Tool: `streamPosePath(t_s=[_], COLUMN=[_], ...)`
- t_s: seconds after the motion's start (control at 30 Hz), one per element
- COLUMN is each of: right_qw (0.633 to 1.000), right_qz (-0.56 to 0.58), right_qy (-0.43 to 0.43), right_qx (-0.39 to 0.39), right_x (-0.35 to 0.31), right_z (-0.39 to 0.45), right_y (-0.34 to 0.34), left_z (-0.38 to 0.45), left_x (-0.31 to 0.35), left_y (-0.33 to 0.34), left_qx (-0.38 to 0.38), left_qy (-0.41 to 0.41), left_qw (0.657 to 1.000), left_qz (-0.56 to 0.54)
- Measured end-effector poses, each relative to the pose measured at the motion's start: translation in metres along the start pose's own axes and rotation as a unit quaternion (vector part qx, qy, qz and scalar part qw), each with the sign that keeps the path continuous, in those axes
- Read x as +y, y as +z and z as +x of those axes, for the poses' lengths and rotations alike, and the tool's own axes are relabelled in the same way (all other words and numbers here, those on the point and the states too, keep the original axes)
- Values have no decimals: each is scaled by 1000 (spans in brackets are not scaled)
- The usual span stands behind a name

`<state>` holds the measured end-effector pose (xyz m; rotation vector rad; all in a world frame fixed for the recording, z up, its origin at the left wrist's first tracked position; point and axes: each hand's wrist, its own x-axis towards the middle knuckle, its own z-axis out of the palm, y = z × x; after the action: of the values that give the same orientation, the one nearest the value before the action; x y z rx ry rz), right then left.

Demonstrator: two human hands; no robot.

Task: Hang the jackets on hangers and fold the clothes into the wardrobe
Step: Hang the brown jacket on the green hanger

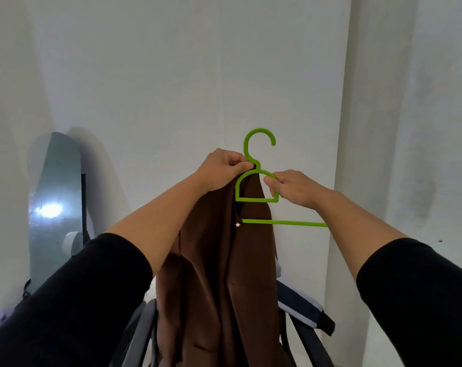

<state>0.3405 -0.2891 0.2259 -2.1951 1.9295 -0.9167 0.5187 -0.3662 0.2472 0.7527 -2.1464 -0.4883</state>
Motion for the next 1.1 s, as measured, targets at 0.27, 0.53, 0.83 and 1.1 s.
streamPosePath(t_s=[0.27, 0.53, 0.83, 1.1], right_qw=[994, 984, 941, 950], right_qz=[87, -28, -191, -243], right_qy=[29, 16, -131, -109], right_qx=[55, 174, 246, 166], right_x=[8, 13, 29, 17], right_z=[4, 11, -25, -27], right_y=[9, 18, 105, 132], left_z=[6, 13, 27, 30], left_x=[11, 14, 23, 35], left_y=[12, 11, -14, -35], left_qx=[-23, 53, 180, 210], left_qy=[9, 0, -23, -11], left_qw=[999, 982, 967, 965], left_qz=[46, 181, 182, 157])
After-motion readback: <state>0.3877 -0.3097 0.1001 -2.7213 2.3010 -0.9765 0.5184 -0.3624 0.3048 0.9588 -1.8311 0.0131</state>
